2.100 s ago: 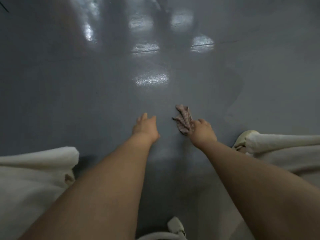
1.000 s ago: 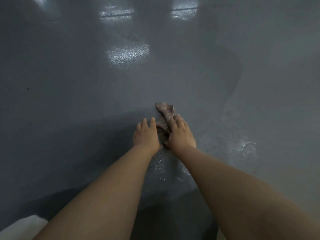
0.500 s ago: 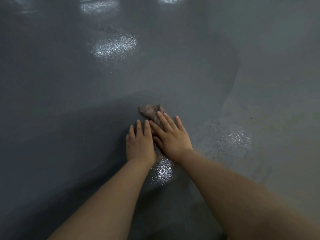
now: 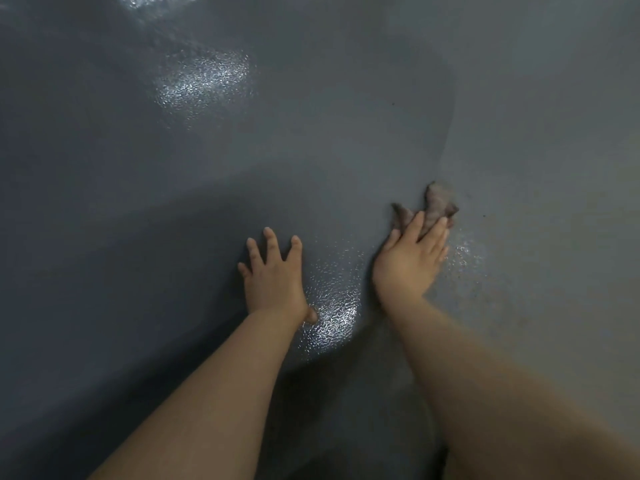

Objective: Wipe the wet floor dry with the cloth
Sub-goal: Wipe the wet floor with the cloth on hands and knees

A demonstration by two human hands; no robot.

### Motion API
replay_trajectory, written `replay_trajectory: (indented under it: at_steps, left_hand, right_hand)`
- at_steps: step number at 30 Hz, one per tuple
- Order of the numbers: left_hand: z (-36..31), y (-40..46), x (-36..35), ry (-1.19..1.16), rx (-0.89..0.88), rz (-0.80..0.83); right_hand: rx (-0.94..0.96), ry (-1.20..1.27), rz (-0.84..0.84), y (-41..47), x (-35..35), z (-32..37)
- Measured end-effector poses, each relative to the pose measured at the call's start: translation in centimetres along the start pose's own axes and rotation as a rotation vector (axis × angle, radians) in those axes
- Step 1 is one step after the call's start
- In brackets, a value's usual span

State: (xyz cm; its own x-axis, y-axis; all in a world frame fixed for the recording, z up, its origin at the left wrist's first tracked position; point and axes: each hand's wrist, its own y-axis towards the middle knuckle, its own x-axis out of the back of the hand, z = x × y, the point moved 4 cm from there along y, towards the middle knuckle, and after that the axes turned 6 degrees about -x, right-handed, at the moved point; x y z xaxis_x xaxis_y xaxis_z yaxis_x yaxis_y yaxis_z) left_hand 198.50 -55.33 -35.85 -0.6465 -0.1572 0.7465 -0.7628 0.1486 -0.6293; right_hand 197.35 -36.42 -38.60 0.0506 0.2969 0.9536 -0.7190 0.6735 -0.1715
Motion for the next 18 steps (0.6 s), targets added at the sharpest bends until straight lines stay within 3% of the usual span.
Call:
replay_trajectory:
  at_steps: [5, 10, 15, 18]
  left_hand:
    - [0.2, 0.2, -0.1, -0.019, -0.004, -0.031]
    - [0.1, 0.2, 0.0, 0.003, -0.001, 0.001]
    - [0.1, 0.3, 0.0, 0.007, -0.012, 0.006]
    - [0.1, 0.4, 0.0, 0.005, -0.015, 0.004]
  right_hand:
    - [0.285, -0.088, 0.088, -6.8, -2.2, 2.8]
    - [0.528, -0.233, 0.159, -0.3, -0.8, 3.1]
    - [0.376, -0.258, 0.144, 5.2, 1.4, 1.7]
    - [0.177, -0.173, 0.098, 5.7, 1.9, -0.8]
